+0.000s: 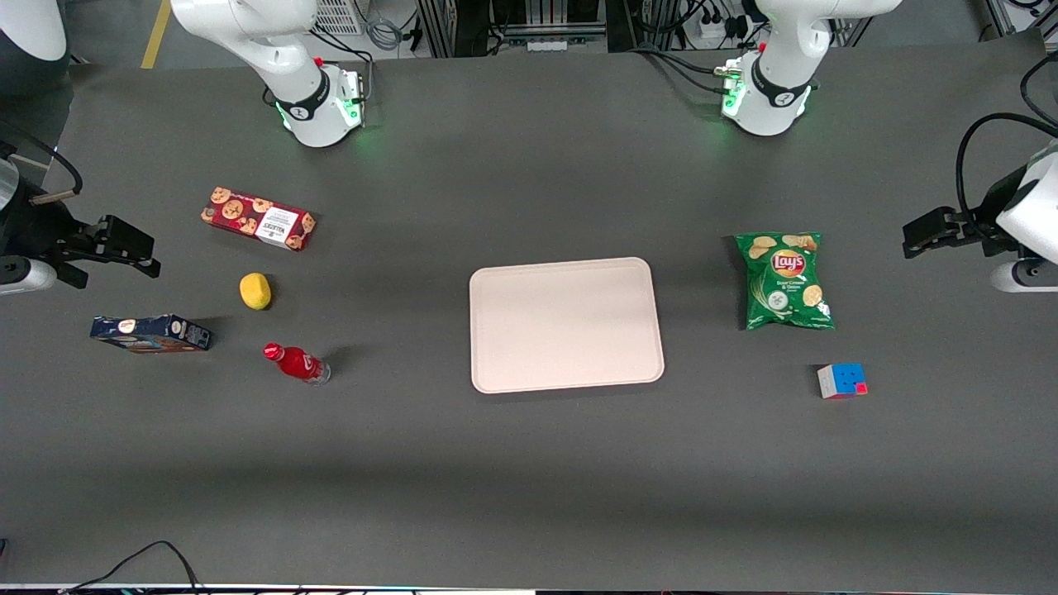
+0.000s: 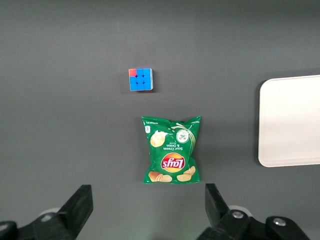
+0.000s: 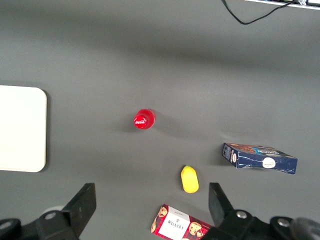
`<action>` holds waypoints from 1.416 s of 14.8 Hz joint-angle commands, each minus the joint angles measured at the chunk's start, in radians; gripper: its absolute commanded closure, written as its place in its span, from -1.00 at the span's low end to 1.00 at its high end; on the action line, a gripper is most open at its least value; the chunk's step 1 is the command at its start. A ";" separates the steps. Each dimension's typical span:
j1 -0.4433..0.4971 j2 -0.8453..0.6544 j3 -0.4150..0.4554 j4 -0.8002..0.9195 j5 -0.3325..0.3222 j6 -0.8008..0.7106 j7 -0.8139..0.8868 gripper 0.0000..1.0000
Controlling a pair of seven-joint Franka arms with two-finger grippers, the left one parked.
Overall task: Place coke bottle on tray
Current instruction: 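Move the open right gripper toward the red Coca-Cola bottle, then lower the right gripper around the bottle and close on it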
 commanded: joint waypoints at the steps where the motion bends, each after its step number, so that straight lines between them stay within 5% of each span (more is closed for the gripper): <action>1: -0.002 0.033 -0.006 0.042 0.027 -0.033 -0.015 -1.00; 8: 0.012 0.101 0.000 0.029 0.027 -0.013 -0.011 -1.00; 15: 0.022 0.160 0.017 -0.287 0.016 0.419 -0.025 -1.00; 21: 0.024 0.257 0.034 -0.349 0.016 0.567 -0.025 -1.00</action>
